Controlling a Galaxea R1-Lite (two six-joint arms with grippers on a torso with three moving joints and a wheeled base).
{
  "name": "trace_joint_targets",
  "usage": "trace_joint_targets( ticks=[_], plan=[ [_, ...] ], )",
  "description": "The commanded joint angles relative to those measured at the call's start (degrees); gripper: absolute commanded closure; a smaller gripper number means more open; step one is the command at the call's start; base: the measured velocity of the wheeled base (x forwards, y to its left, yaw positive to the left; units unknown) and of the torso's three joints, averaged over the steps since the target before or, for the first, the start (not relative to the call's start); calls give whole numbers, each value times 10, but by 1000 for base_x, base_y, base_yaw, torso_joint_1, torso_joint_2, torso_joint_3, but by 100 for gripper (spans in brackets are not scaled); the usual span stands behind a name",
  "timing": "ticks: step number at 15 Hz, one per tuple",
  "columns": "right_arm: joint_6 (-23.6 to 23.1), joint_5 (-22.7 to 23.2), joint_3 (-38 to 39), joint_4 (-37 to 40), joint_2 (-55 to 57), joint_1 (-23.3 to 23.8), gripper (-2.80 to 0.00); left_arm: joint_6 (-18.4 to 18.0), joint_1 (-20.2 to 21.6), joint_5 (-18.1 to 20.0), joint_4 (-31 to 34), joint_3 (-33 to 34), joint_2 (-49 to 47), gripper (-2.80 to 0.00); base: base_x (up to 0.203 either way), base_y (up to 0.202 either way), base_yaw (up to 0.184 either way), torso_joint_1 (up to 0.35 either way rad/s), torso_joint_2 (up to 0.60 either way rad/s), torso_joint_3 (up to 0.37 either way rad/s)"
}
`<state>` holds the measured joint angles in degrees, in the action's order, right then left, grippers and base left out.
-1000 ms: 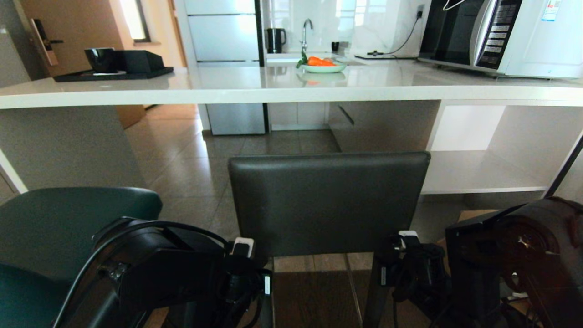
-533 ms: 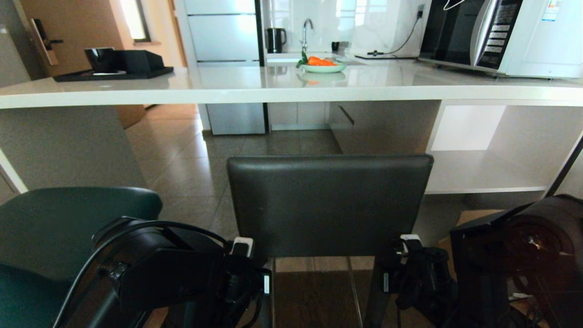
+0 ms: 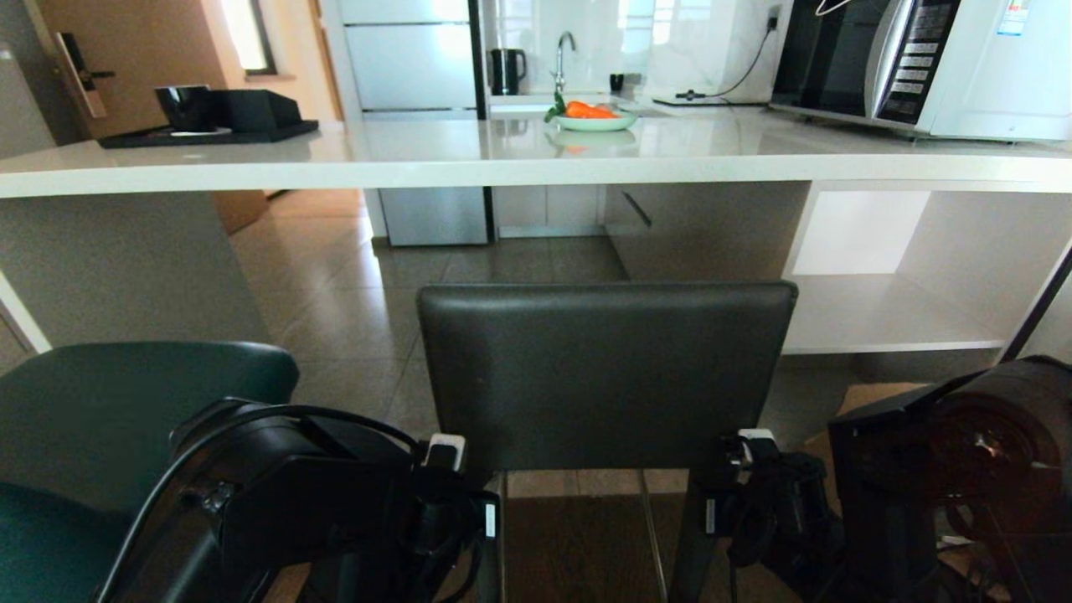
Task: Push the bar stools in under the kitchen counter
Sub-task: Pull the gray chair out from under the dining table
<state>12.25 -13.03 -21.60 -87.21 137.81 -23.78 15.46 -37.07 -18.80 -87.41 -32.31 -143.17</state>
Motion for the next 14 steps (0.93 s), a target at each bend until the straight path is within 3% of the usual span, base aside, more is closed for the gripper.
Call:
trace_joint_targets(
  ticks=[1,11,14],
  plan=[
    [6,-2,3,-5,-3,-1,0,0,0,-2,-3,0,-1,0,-149,0,-1,16,2,-6],
    [6,-2,9,-5,-4,1,0,-3,0,-3,-3,2,2,0,-192,0,-1,1,3,2],
    [7,-2,10,-5,-4,4,0,-3,0,-3,-3,2,3,0,-49,0,-2,-3,1,1]
  ],
)
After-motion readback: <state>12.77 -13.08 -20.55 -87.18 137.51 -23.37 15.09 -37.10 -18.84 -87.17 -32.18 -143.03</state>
